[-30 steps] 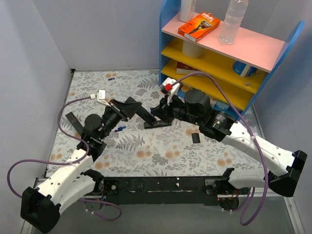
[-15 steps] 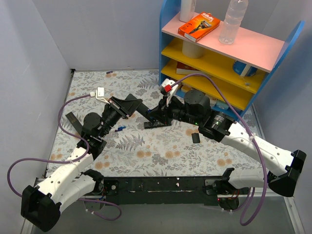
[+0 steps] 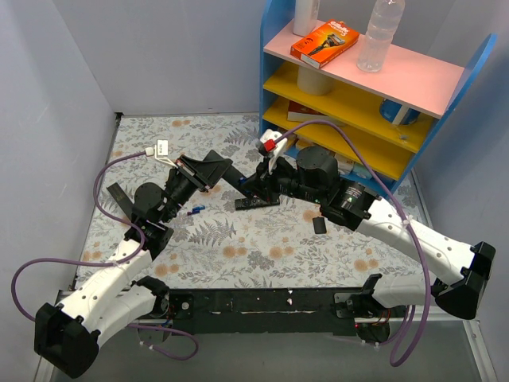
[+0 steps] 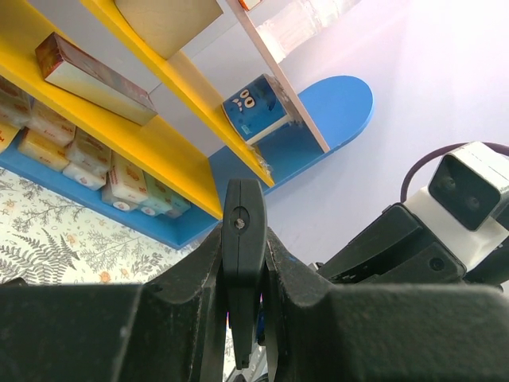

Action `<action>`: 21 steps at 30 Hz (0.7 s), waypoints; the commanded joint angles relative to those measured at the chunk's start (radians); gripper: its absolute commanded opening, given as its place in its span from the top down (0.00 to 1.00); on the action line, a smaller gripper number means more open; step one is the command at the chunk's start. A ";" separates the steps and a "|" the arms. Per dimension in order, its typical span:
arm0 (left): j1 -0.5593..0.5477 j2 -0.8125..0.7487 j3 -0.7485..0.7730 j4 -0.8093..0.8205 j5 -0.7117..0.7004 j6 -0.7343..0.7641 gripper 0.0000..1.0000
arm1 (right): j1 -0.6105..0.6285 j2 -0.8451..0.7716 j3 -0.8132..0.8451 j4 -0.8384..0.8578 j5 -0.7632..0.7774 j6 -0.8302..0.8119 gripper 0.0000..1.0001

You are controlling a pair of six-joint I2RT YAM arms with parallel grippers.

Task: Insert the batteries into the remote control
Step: Load the battery into the remote control.

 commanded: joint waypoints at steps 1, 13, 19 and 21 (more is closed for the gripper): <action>0.003 -0.001 0.052 0.034 0.014 0.002 1.00 | 0.000 0.003 -0.009 0.015 0.014 -0.029 0.99; 0.003 0.002 0.055 0.053 0.016 0.018 1.00 | 0.000 0.044 0.035 -0.100 0.005 -0.050 0.99; 0.003 0.000 0.053 0.065 0.017 0.023 1.00 | 0.000 0.067 0.055 -0.150 0.007 -0.055 0.99; 0.004 0.002 0.049 0.073 0.022 0.017 1.00 | 0.000 0.075 0.060 -0.161 0.007 -0.055 0.99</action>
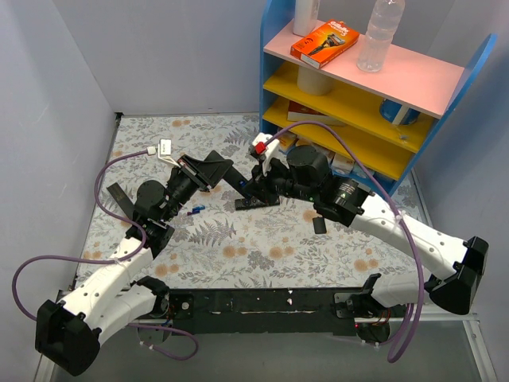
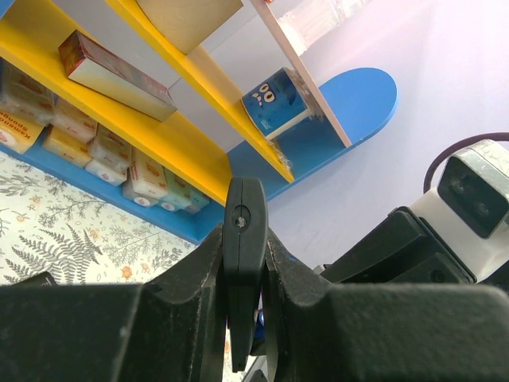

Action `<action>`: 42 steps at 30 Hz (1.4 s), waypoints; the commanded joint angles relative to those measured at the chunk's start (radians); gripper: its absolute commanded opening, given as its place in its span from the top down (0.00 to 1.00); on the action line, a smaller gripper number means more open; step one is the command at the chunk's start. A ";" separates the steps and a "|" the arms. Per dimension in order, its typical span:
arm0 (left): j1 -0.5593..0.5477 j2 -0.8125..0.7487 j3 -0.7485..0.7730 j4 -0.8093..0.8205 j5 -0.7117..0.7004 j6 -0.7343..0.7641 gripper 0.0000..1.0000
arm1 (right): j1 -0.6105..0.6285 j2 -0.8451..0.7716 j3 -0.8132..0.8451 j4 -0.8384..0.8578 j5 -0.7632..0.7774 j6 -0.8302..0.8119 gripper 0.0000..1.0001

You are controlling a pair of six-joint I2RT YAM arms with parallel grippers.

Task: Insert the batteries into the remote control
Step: Load the battery into the remote control.

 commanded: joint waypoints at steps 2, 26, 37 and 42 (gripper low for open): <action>-0.002 -0.015 0.033 0.106 0.020 -0.044 1.00 | 0.001 0.033 0.035 -0.082 0.002 -0.010 0.97; -0.001 -0.015 -0.161 0.207 -0.027 -0.318 1.00 | 0.001 0.119 0.075 -0.168 0.008 -0.001 0.86; -0.001 -0.021 -0.234 0.233 -0.045 -0.404 1.00 | 0.001 0.173 0.087 -0.224 -0.014 -0.016 0.84; -0.002 -0.018 -0.247 0.241 -0.047 -0.389 1.00 | 0.001 0.191 0.105 -0.250 -0.035 -0.018 0.78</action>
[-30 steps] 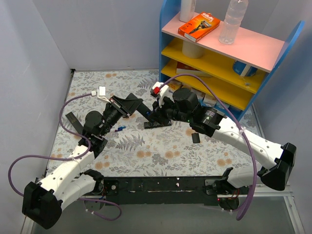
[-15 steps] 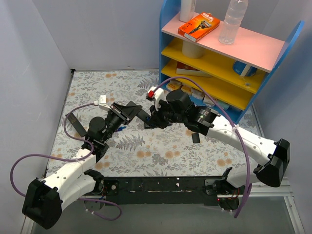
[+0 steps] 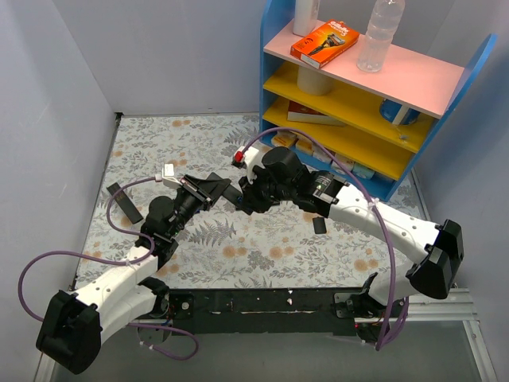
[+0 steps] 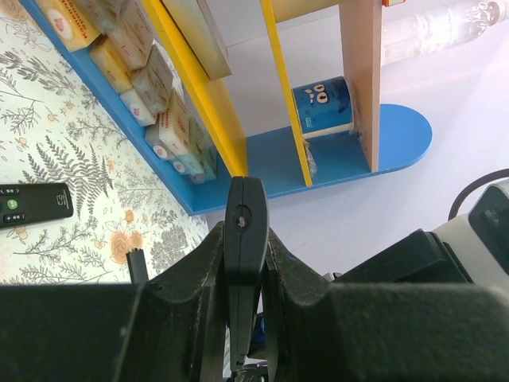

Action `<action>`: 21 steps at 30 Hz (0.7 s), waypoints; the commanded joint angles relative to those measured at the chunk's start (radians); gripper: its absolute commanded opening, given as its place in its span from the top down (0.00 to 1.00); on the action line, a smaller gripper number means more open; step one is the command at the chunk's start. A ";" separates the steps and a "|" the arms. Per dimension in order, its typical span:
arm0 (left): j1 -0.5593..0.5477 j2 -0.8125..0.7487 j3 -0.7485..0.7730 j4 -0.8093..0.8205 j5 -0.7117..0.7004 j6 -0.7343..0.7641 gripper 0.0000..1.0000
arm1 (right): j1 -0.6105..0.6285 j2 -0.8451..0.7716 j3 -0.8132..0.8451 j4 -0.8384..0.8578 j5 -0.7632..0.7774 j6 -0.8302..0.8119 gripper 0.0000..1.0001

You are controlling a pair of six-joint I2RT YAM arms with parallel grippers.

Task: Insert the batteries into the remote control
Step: Load the battery into the remote control.

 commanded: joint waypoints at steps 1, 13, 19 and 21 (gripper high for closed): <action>-0.008 -0.030 0.001 0.139 0.021 -0.103 1.00 | 0.000 0.037 0.035 -0.070 -0.004 -0.015 0.77; -0.010 -0.029 -0.009 0.156 0.027 -0.112 1.00 | 0.000 0.044 0.050 -0.083 0.017 -0.009 0.73; -0.008 -0.030 -0.012 0.158 0.030 -0.117 1.00 | 0.000 0.037 0.051 -0.080 0.039 -0.001 0.72; -0.010 -0.030 -0.017 0.158 0.029 -0.120 1.00 | 0.000 0.035 0.054 -0.083 0.043 0.000 0.70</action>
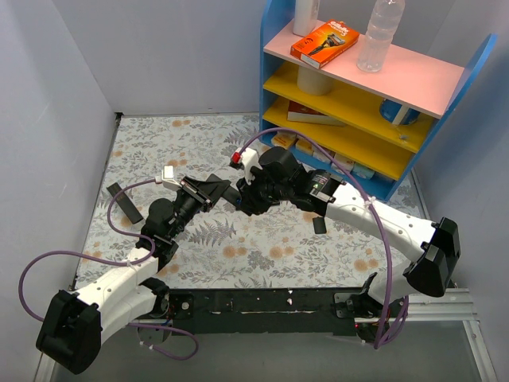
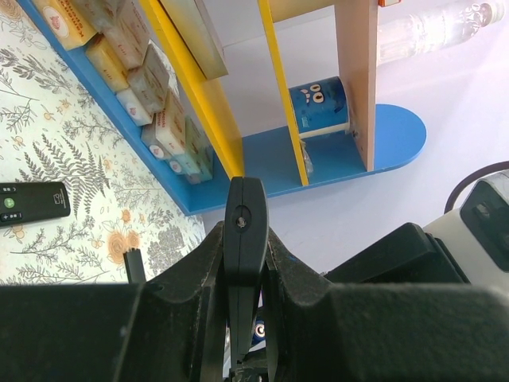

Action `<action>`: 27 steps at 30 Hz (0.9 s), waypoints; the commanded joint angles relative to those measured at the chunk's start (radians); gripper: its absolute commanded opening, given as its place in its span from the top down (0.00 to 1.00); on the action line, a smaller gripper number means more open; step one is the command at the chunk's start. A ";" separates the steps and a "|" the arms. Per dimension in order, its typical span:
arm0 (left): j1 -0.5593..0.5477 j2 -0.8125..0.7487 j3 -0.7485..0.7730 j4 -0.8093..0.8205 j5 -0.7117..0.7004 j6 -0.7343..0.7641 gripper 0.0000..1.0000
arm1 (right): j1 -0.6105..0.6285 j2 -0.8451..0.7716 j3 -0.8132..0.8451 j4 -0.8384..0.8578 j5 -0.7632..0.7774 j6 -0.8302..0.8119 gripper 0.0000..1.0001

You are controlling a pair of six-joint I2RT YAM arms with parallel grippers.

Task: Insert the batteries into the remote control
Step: Load the battery into the remote control.

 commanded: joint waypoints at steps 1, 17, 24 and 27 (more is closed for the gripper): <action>-0.009 -0.032 0.011 0.115 0.029 -0.107 1.00 | -0.004 0.006 0.031 -0.049 0.060 -0.004 0.68; -0.008 -0.017 0.007 0.109 0.038 -0.102 1.00 | -0.004 -0.012 0.086 -0.079 0.058 -0.018 0.50; -0.008 -0.015 0.004 0.107 0.035 -0.098 1.00 | -0.004 -0.015 0.102 -0.098 0.066 -0.024 0.46; -0.009 -0.020 0.000 0.105 0.030 -0.098 1.00 | -0.004 -0.019 0.108 -0.101 0.081 -0.027 0.45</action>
